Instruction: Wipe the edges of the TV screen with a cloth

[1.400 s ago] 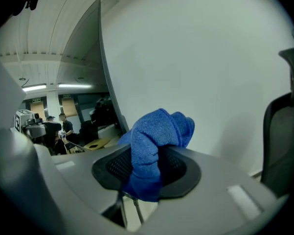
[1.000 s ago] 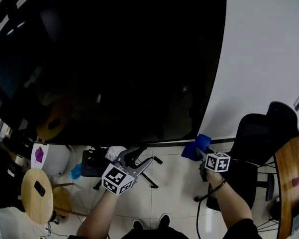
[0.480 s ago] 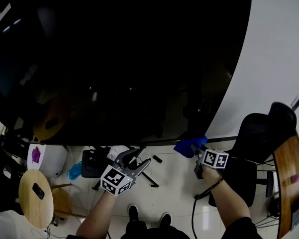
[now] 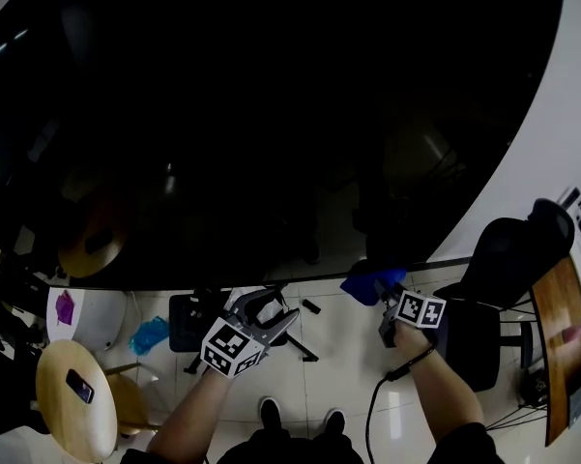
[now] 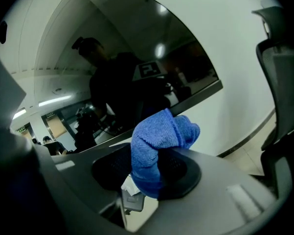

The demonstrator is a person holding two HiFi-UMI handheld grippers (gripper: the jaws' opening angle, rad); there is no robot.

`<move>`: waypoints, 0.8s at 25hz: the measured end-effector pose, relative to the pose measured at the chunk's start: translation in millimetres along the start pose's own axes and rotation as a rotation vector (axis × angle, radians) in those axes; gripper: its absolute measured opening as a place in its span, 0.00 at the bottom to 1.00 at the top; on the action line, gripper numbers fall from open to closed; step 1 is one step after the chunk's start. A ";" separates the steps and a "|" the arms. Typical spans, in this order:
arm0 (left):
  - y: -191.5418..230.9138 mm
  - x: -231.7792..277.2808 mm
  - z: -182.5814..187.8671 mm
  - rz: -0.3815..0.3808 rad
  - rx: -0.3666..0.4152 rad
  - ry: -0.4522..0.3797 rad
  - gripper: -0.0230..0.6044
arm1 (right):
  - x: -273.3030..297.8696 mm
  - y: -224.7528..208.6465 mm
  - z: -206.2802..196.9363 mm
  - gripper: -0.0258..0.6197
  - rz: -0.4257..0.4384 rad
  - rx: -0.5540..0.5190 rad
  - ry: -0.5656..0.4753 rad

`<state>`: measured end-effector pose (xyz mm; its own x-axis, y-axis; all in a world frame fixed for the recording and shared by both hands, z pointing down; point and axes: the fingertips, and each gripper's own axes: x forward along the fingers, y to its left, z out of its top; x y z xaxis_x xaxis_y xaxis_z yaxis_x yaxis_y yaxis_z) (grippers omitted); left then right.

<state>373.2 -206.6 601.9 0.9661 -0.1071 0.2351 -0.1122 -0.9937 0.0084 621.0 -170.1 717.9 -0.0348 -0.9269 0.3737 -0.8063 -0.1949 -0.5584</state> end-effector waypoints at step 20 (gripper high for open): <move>56.6 -121.4 -51.9 0.158 -0.048 0.048 0.38 | 76.7 146.4 -74.7 0.27 0.190 -0.066 0.071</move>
<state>237.5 -248.0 624.3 0.9234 -0.2589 0.2832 -0.2738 -0.9617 0.0137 456.2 -245.7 720.1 -0.2295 -0.9196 0.3189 -0.8184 0.0049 -0.5746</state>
